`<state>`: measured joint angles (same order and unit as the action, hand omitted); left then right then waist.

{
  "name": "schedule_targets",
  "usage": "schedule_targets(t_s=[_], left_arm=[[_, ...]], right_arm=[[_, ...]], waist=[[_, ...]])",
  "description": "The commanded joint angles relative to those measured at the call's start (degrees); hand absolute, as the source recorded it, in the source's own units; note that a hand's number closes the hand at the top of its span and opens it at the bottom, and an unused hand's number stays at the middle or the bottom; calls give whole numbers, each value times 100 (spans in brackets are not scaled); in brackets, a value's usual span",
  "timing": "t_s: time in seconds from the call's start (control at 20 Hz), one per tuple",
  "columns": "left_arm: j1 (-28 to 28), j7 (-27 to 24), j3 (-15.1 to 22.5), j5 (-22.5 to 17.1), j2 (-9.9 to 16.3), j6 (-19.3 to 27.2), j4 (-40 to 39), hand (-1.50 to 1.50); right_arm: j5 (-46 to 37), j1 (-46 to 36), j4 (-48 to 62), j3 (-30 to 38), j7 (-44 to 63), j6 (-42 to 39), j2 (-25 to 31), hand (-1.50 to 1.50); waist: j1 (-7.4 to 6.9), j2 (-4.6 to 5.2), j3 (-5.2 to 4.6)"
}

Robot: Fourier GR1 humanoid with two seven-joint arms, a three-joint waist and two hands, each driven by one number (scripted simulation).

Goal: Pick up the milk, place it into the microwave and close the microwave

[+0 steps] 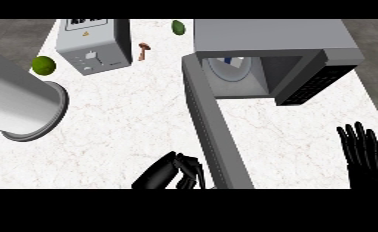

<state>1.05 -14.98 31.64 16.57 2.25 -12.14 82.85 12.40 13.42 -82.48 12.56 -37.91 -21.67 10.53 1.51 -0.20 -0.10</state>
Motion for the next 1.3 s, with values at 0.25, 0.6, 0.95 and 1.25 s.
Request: schedule_targets(t_s=[0.25, 0.6, 0.95, 1.25], left_arm=[[-1739, 182, 1969, -1196, -221, 2019, -1813, 150], [-3055, 449, 2228, -2208, -222, 2897, -2157, 150], [-3321, -65, 1971, -3172, -222, 3650, -2027, 150], [-3795, -631, 1768, -3716, -223, 4084, -2128, -150]], right_arm=[[559, 553, -1319, -75, 579, -492, 137, -150], [926, 786, -2105, -111, 1035, -760, 408, -150], [1031, 396, -2274, -179, 1288, -663, 461, -150], [1231, 246, -2527, -178, 1395, -714, 551, -150]], waist=[[112, 49, -1], [568, 103, -13], [894, 246, -50], [1166, 298, -50]])
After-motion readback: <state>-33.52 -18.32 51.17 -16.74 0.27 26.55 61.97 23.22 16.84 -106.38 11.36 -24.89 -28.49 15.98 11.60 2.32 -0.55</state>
